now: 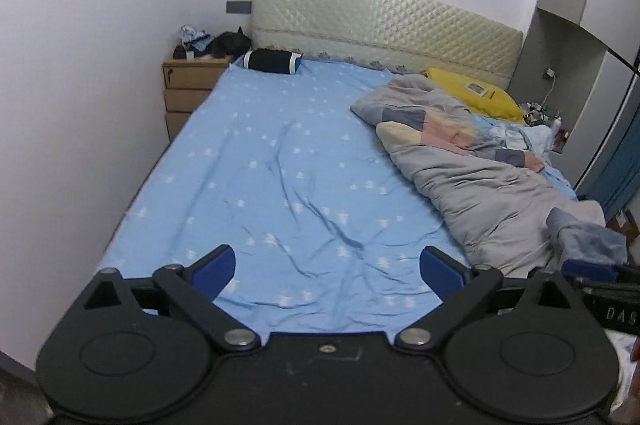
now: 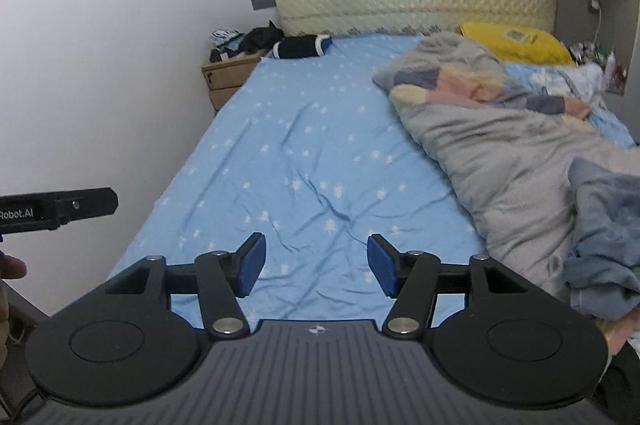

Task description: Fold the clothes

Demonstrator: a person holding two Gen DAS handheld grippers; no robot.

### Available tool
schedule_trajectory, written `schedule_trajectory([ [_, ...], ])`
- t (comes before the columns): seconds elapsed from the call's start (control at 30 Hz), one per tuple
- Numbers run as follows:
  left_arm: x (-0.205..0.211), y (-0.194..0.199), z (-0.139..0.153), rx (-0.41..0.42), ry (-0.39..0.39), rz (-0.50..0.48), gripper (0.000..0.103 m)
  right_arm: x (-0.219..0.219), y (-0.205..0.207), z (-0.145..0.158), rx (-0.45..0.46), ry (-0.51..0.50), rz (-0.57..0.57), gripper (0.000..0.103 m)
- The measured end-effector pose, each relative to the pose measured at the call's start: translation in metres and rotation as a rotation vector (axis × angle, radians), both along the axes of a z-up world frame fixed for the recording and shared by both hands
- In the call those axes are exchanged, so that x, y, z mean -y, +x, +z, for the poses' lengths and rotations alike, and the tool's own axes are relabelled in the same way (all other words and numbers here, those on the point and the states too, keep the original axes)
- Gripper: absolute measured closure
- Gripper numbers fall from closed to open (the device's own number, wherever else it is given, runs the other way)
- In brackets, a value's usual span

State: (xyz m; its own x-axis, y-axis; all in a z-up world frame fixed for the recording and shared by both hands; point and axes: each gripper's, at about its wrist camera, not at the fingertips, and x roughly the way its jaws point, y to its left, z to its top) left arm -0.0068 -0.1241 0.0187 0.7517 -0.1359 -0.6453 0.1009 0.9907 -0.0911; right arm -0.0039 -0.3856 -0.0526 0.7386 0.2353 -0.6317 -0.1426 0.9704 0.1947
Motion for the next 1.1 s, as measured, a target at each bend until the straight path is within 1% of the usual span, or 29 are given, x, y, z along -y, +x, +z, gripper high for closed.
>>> schedule_trajectory([
  [0.1, -0.017, -0.008, 0.006, 0.005, 0.034, -0.005, 0.003, -0.022, -0.007, 0.004, 0.006, 0.000, -0.015, 0.038],
  [0.17, -0.026, -0.011, 0.007, 0.008, 0.035, -0.015, 0.002, -0.032, -0.011, 0.007, 0.003, 0.013, -0.035, 0.035],
  [0.23, -0.032, -0.010, 0.009, -0.004, 0.035, -0.019, 0.002, -0.042, -0.013, 0.007, 0.008, 0.014, -0.045, 0.028],
  [0.37, -0.036, -0.012, 0.011, 0.022, 0.061, -0.030, 0.001, -0.058, -0.013, 0.005, 0.006, 0.004, -0.052, 0.025],
  [0.5, -0.046, -0.011, 0.013, 0.034, 0.058, -0.011, 0.001, -0.068, -0.012, 0.005, 0.004, -0.010, -0.043, 0.023],
  [0.57, -0.049, -0.013, 0.013, 0.046, 0.058, -0.005, 0.000, -0.071, -0.010, 0.006, -0.002, -0.017, -0.042, 0.017],
  [0.6, -0.051, -0.012, 0.012, 0.043, 0.055, -0.002, 0.000, -0.071, -0.009, 0.006, -0.006, -0.013, -0.041, 0.012],
  [0.67, -0.054, -0.011, 0.009, 0.037, 0.050, 0.005, 0.000, -0.071, -0.007, 0.006, -0.011, -0.006, -0.040, 0.007],
  [0.73, -0.058, -0.010, 0.007, 0.025, 0.043, 0.019, 0.000, -0.070, -0.006, 0.007, -0.009, 0.027, -0.031, 0.003],
  [0.8, -0.061, -0.009, 0.007, 0.022, 0.042, 0.033, 0.000, -0.070, -0.004, 0.006, -0.006, 0.047, -0.026, 0.003],
  [1.0, -0.061, -0.007, 0.008, 0.013, 0.045, 0.042, 0.000, -0.078, -0.002, 0.006, -0.022, -0.033, -0.025, 0.003],
  [1.1, -0.060, -0.006, 0.009, 0.014, 0.048, 0.042, 0.000, -0.078, 0.001, 0.005, -0.032, -0.049, -0.034, 0.003],
])
